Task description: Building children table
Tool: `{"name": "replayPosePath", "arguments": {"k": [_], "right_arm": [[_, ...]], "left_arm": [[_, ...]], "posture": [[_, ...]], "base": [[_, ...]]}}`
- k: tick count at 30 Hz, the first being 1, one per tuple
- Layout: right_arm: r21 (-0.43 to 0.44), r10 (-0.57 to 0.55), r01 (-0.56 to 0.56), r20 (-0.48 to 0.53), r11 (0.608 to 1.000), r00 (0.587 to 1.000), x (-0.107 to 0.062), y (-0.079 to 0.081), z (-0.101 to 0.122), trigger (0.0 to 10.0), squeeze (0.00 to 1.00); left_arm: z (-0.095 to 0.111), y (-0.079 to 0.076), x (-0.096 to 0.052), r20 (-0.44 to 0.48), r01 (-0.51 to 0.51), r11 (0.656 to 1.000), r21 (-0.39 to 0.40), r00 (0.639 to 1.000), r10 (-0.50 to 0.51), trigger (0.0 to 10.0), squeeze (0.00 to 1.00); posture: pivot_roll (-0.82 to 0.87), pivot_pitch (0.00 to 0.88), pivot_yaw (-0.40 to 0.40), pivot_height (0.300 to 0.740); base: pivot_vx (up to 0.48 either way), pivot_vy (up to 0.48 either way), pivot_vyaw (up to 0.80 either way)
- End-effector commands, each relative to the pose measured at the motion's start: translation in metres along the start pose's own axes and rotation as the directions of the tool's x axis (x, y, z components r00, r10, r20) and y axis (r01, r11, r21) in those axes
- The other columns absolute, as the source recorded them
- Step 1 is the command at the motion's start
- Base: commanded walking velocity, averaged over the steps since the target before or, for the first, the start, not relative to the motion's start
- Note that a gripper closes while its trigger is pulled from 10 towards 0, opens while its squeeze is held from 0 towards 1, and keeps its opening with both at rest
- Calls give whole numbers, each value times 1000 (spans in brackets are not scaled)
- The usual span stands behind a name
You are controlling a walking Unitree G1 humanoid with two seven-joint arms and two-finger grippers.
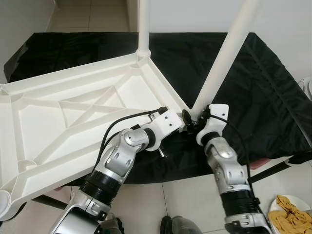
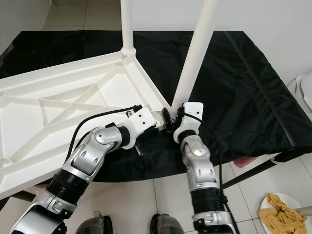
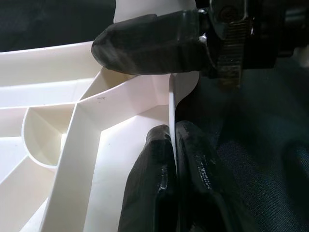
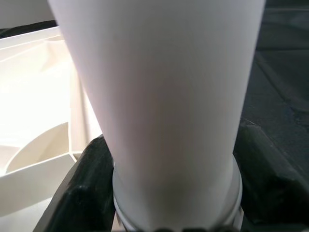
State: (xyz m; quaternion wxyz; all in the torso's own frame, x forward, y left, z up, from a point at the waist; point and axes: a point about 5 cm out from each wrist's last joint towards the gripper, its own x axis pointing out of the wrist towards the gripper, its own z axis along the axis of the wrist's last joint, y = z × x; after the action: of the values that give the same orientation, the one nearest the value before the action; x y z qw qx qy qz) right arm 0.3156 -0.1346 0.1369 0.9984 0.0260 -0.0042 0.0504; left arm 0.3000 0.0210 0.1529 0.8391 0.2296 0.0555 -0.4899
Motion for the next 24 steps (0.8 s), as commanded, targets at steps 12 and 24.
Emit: {"name": "replayPosePath", "arguments": {"k": [12, 24], "right_arm": [[25, 23, -22, -47, 999, 999, -5, -21, -11, 10000, 1000], [-65, 271, -271, -10, 960, 962, 1, -53, 6, 10000, 827]], "left_arm": [[9, -17, 6, 73, 83, 996, -23, 994, -82, 10000, 0], [10, -18, 6, 77, 84, 996, -21, 994, -82, 10000, 0]], "posture": [[24, 99, -52, 740], [30, 92, -55, 740]], "base": [[0, 0, 0], [0, 0, 0]]}}
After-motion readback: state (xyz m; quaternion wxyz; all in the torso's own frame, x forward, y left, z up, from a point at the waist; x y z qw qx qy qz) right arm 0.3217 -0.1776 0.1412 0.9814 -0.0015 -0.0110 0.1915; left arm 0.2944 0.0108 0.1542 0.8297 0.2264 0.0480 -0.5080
